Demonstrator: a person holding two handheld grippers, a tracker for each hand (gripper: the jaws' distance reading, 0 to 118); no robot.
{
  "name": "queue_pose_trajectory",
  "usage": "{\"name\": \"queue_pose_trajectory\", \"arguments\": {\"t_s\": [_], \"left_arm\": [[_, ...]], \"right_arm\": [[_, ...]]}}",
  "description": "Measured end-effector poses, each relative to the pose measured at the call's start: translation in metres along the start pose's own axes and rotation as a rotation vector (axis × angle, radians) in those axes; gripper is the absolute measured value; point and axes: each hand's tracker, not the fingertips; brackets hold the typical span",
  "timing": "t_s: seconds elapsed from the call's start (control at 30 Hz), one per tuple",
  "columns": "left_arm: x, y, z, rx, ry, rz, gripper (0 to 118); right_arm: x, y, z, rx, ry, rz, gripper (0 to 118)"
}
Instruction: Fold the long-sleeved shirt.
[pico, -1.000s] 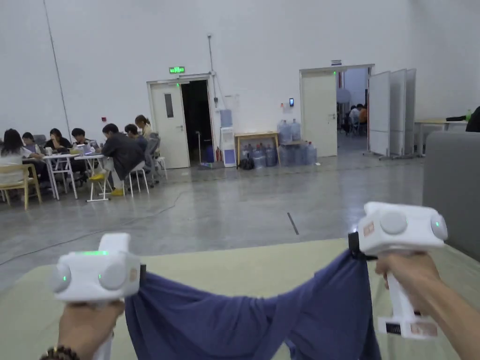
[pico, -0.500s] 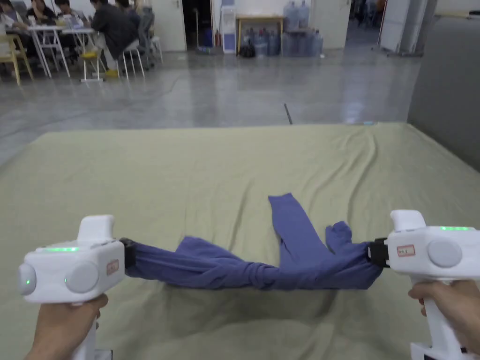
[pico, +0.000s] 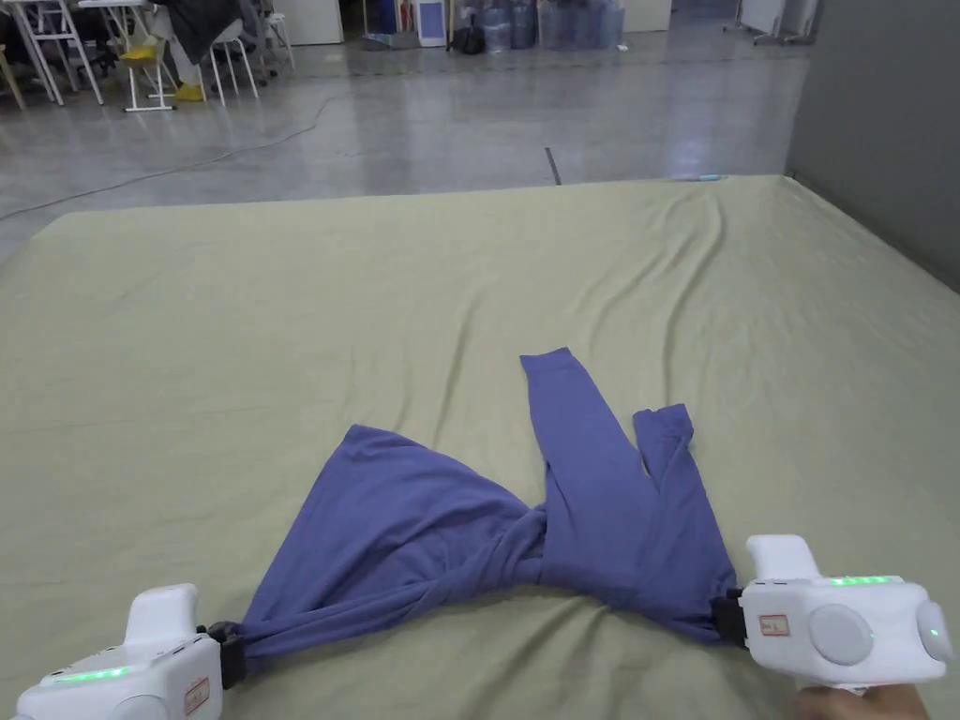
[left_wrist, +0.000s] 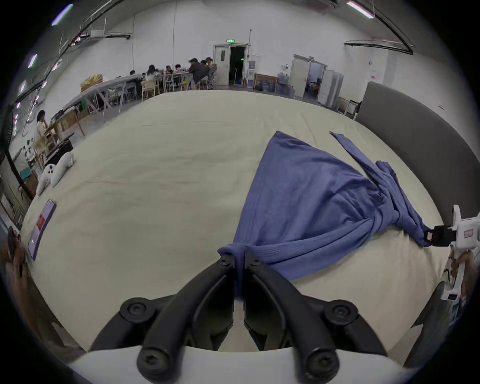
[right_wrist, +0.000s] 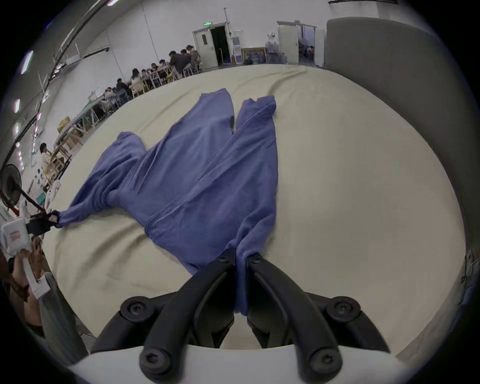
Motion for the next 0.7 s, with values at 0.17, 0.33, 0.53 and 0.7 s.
{"name": "queue_pose_trajectory", "arguments": {"t_s": [0.17,0.33,0.53,0.7], "left_arm": [[-0.003,0.013,0.006,-0.04,-0.004,0.018,118],[0.009,0.028,0.049,0.042,-0.012,-0.016,91],[0.012,0.022,0.052,0.03,-0.083,0.04,0],[0.023,0.022,0.049,0.03,-0.079,0.013,0]], "right_arm": [[0.002,0.003,0.027,-0.008,-0.051,0.011,118],[0.013,-0.004,0.08,0.133,-0.084,-0.064,67],[0.012,-0.01,0.088,0.122,-0.036,-0.081,3],[0.004,-0.007,0.083,0.106,-0.031,-0.062,3]]}}
